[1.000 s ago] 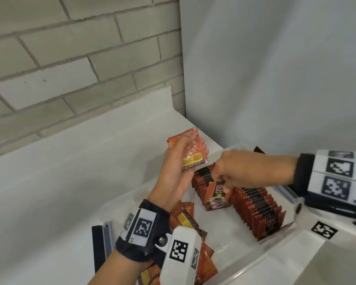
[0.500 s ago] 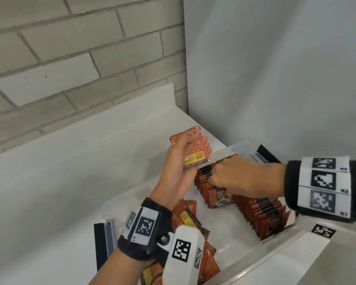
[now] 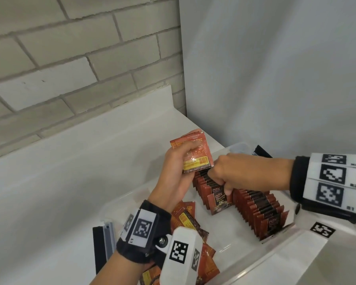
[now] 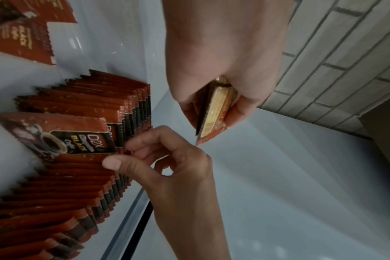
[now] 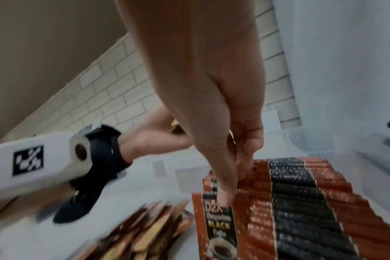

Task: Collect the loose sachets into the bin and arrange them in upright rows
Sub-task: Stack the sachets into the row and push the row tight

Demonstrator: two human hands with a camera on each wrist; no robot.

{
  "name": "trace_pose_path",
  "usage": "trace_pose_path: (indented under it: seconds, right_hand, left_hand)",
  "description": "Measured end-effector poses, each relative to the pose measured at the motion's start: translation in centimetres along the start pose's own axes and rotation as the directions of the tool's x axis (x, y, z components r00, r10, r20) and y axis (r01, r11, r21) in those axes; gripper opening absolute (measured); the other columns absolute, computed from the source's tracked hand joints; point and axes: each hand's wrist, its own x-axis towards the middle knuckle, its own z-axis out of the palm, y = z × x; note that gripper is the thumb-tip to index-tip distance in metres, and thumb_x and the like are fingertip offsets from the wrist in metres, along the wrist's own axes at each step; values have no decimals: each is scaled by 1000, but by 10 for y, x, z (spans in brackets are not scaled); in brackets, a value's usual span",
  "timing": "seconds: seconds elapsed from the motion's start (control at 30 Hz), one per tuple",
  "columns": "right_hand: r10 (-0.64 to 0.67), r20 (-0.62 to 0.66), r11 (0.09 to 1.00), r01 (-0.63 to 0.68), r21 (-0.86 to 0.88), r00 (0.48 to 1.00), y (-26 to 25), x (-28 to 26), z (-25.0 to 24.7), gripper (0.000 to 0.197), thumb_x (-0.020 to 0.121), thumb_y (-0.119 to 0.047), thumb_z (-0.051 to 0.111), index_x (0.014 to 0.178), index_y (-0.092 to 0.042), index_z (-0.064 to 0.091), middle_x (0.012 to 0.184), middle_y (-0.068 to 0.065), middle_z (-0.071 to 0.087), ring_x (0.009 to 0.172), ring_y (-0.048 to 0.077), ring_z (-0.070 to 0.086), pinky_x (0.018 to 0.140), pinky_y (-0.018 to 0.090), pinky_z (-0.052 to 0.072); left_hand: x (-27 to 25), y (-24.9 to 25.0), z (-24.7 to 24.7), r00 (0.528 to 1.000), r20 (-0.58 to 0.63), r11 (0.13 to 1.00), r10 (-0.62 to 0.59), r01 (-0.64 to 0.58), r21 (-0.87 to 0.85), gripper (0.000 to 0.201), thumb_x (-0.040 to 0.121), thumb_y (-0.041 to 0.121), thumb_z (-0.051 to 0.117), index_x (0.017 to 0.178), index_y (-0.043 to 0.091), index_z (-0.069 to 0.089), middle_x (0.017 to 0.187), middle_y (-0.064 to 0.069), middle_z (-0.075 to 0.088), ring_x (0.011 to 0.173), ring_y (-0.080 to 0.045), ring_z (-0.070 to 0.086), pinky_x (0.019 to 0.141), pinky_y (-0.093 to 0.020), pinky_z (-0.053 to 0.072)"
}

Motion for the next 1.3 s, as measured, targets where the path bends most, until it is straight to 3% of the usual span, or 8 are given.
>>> trace_pose_path:
  seconds: [0.23,0.4,0.63,0.73,0.83,0.93,1.03,1.3]
  right_hand:
    - [206,36,868,-200,455,978,21,-32,-19,30,71,-46,77,90,-27,66,83,-10,68,76,2,63,73,19,50]
    - [301,-82,464,-71,883,950,19,-47,-16,32,70,-38,76,96,-20,68,85,0,73,75,7,67,70,16,51]
    - [398,-168,270,60,961,902,10,-50,3,23,76,-24,75,95,-13,70,81,4,71,72,12,61,64,20,46]
    - [436,-219,234,124,964,873,7,-52,9,18,73,-24,75,87,-14,72,76,3,70,65,11,57,64,23,44]
    - [471,-316,230,230,945,824,2,-56,10,8,72,-20,76,78,-16,73,74,5,71,63,11,60,62,19,48]
    - [511,-431,287,325,901,744,-3,-60,11,4,68,-20,77,71,-19,74,77,3,74,72,14,70,71,17,53]
    - [503,-550,372,407,834,667,-4,-63,15,15,65,-18,74,78,-12,76,90,-2,75,84,14,72,80,17,54]
    - [414,-645,608,332,721,642,-3,-67,32,17,75,-14,68,86,-20,79,101,-11,70,95,10,68,79,21,56]
  left_hand:
    - [-2,1,1,998,57,996,29,-33,87,22,81,10,67,103,8,67,91,-6,71,87,-20,68,82,-33,52]
    - [-4,-1,3,992,123,992,22,-37,124,33,73,12,71,106,11,67,97,-9,72,93,-24,69,85,-35,54]
    - [-4,-4,5,985,173,988,-20,-7,155,42,71,11,71,112,11,64,103,-11,71,98,-27,68,86,-36,56]
    - [-6,-3,6,986,165,989,-36,11,147,40,77,29,66,113,10,64,104,-12,69,100,-25,66,92,-37,52]
    - [-6,-1,5,981,163,989,-107,87,123,62,85,59,45,117,8,61,108,-15,67,104,-25,64,101,-38,46]
    - [-3,0,2,970,160,983,-181,172,71,71,84,67,40,117,8,62,107,-17,64,94,-25,65,88,-34,51]
    - [-3,-1,3,947,200,965,-251,230,125,64,85,61,48,114,7,62,98,-15,65,79,-22,64,74,-31,53]
    - [-8,-5,2,886,292,888,-360,229,398,34,80,19,71,112,8,65,102,-10,72,94,-20,68,87,-31,55]
